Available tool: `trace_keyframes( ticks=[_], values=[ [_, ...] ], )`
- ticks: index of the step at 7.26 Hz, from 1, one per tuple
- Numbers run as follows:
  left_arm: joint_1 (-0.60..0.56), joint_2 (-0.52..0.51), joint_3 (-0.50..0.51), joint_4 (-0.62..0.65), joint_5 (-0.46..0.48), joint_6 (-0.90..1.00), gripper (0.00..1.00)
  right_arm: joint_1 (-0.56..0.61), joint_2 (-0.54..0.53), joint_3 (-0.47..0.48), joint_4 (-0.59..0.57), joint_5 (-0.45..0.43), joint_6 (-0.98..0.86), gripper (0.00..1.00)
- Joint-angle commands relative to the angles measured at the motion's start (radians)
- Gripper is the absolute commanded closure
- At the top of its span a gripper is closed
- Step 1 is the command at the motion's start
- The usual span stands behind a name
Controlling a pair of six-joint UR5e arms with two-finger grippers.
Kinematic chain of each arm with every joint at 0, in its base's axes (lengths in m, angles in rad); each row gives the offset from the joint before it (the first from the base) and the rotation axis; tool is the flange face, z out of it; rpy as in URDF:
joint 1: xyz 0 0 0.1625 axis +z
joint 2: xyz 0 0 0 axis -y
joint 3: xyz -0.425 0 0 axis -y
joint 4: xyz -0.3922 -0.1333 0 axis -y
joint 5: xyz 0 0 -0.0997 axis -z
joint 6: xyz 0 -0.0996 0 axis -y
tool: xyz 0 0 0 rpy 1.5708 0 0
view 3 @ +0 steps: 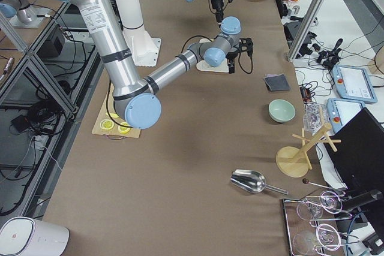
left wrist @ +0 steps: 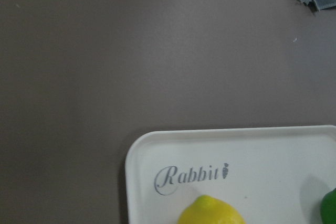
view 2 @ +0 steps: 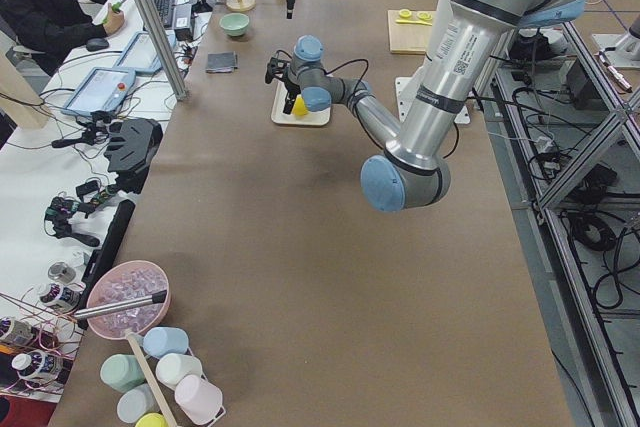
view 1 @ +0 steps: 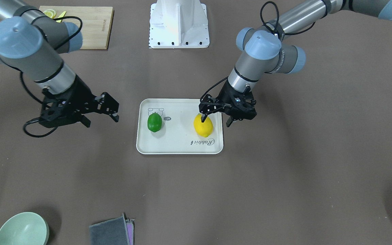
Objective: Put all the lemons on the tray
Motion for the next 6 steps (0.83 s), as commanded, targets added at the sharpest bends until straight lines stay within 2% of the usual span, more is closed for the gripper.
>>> trace_keyframes(
  ticks=[1, 3, 4, 5, 6],
  values=[
    [-0.140, 0.119, -0.120, 0.048, -0.093, 0.093, 0.02, 0.089, -0.089, -0.011, 0.004, 0.048, -0.214, 0.00],
    [-0.216, 0.196, -0.131, -0.020, -0.125, 0.093, 0.02, 0.199, -0.117, -0.063, 0.008, 0.104, -0.402, 0.00],
    [-0.252, 0.243, -0.125, -0.082, -0.153, 0.108, 0.02, 0.243, -0.150, -0.065, 0.003, 0.103, -0.464, 0.00],
    [-0.329, 0.280, -0.122, -0.078, -0.250, 0.256, 0.02, 0.280, -0.163, -0.066, -0.002, 0.097, -0.467, 0.00],
    [-0.424, 0.364, -0.114, -0.067, -0.387, 0.444, 0.02, 0.317, -0.180, -0.065, -0.002, 0.092, -0.468, 0.00]
  ],
)
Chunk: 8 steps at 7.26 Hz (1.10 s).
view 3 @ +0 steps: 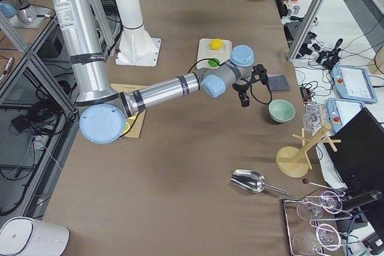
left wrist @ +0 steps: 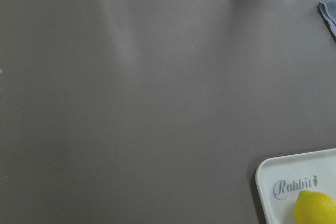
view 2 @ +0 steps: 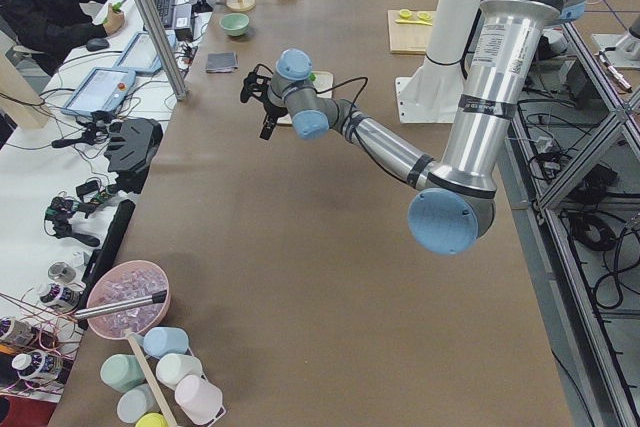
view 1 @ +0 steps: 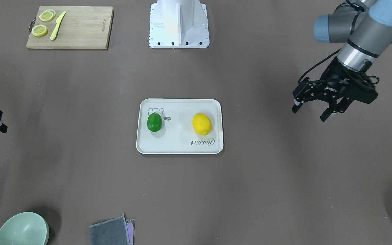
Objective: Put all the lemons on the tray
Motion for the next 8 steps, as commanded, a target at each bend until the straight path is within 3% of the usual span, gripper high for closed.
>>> trace_keyframes(
  ticks=[1, 2, 3, 5, 6, 8],
  values=[
    [-0.187, 0.151, 0.023, 0.000, -0.200, 0.307, 0.02, 0.085, -0.068, 0.011, -0.023, -0.010, -0.016, 0.00],
    [-0.270, 0.187, 0.047, 0.028, -0.202, 0.419, 0.02, 0.090, -0.111, 0.014, -0.030, -0.073, -0.039, 0.00],
    [-0.348, 0.198, 0.049, 0.133, -0.202, 0.610, 0.02, 0.096, -0.148, 0.014, -0.036, -0.123, -0.138, 0.00],
    [-0.498, 0.182, 0.040, 0.378, -0.199, 0.846, 0.02, 0.174, -0.165, 0.094, -0.297, -0.127, -0.325, 0.00],
    [-0.528, 0.157, 0.040, 0.454, -0.193, 0.877, 0.02, 0.218, -0.202, 0.146, -0.421, -0.127, -0.425, 0.00],
    [-0.545, 0.153, 0.059, 0.513, -0.191, 0.878, 0.02, 0.284, -0.294, 0.177, -0.467, -0.107, -0.513, 0.00]
  ],
)
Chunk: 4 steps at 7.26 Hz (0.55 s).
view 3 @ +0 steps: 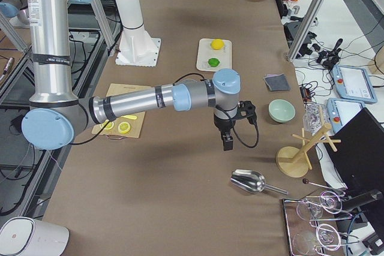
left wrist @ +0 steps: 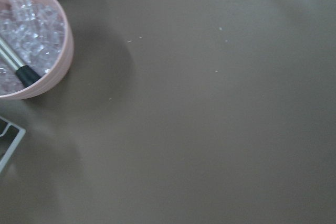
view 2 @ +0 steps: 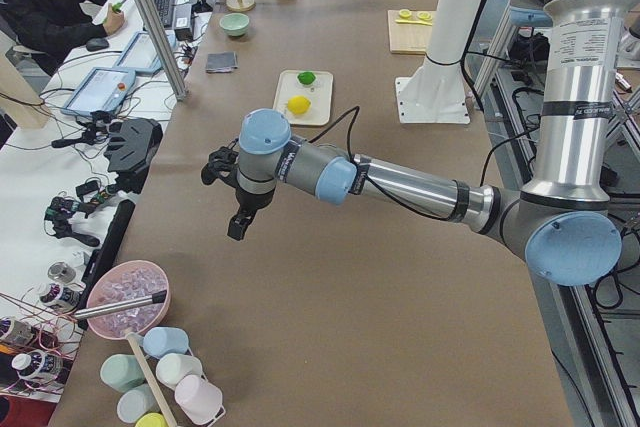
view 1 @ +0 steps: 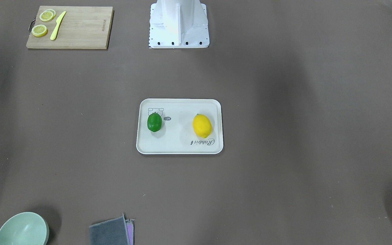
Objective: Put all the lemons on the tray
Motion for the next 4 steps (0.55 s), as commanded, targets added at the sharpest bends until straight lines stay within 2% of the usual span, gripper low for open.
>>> trace_keyframes(
  ticks=[1, 4],
  values=[
    [-0.022, 0.042, 0.031, 0.030, 0.000, 0.007, 0.02, 0.036, -0.073, 0.015, -0.034, 0.012, -0.047, 0.00],
    [-0.030, 0.096, 0.039, 0.026, -0.002, 0.000, 0.02, 0.036, -0.093, 0.010, -0.028, 0.013, -0.039, 0.00]
  ],
)
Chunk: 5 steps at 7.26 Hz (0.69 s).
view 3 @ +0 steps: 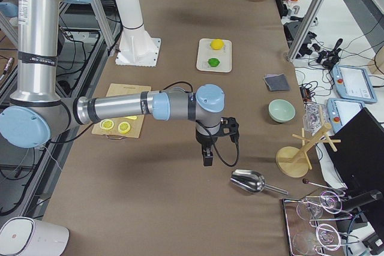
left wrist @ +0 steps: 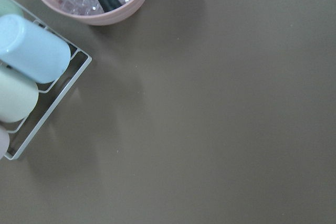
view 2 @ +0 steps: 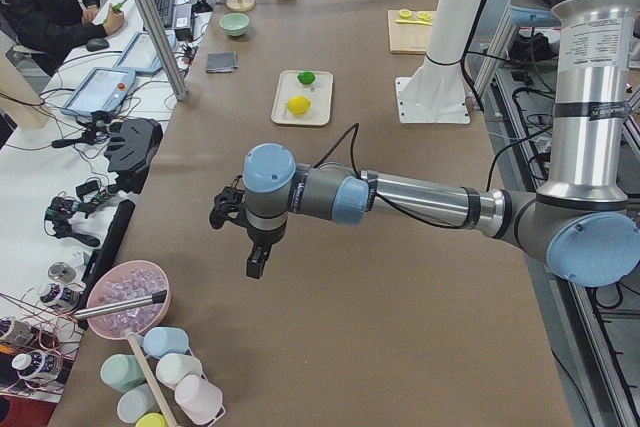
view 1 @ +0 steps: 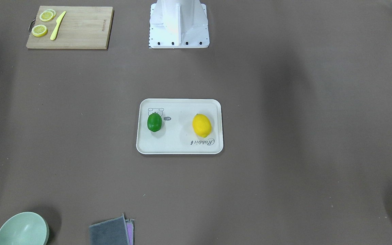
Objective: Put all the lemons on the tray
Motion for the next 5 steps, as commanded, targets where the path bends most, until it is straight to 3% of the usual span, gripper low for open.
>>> trace_keyframes(
  ticks=[1, 5],
  values=[
    [-0.005, 0.016, 0.002, -0.002, 0.001, -0.001, 0.02, 0.001, -0.006, -0.001, 0.003, -0.001, 0.005, 0.00],
    [-0.006, 0.015, 0.003, -0.004, 0.001, -0.001, 0.02, 0.001, -0.021, -0.001, 0.006, -0.001, 0.005, 0.00]
  ],
)
